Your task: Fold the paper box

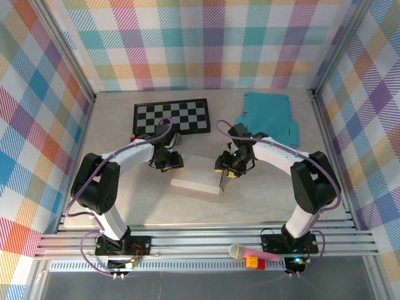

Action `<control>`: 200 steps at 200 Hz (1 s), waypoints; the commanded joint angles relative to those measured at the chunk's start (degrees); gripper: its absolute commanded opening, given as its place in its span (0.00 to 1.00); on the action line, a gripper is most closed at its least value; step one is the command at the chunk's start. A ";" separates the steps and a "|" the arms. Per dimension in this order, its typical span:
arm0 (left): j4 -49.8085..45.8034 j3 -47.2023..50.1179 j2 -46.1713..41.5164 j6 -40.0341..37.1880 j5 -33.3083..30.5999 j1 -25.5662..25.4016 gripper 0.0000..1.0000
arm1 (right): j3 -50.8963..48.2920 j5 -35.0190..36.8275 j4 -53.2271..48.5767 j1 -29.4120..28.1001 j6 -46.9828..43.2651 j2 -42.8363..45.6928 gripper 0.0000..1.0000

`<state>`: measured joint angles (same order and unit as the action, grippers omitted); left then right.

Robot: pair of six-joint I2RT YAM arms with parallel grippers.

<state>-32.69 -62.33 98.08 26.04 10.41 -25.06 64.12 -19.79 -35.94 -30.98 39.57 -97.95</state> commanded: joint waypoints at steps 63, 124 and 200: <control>2.44 4.22 -1.54 1.27 0.57 -1.21 0.39 | -0.77 1.05 0.00 -1.01 -2.19 -5.09 0.43; 3.59 5.10 -2.52 1.98 1.33 -1.52 0.37 | -0.67 3.50 -0.75 -1.01 -3.82 -6.82 0.32; 5.06 6.75 -3.77 2.50 1.97 -1.57 0.30 | 0.13 5.58 -2.11 -0.94 -5.58 -7.69 0.18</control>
<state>-27.07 -57.58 95.88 27.83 11.53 -25.87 64.53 -18.59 -36.45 -31.86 35.27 -103.09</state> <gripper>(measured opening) 0.312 0.200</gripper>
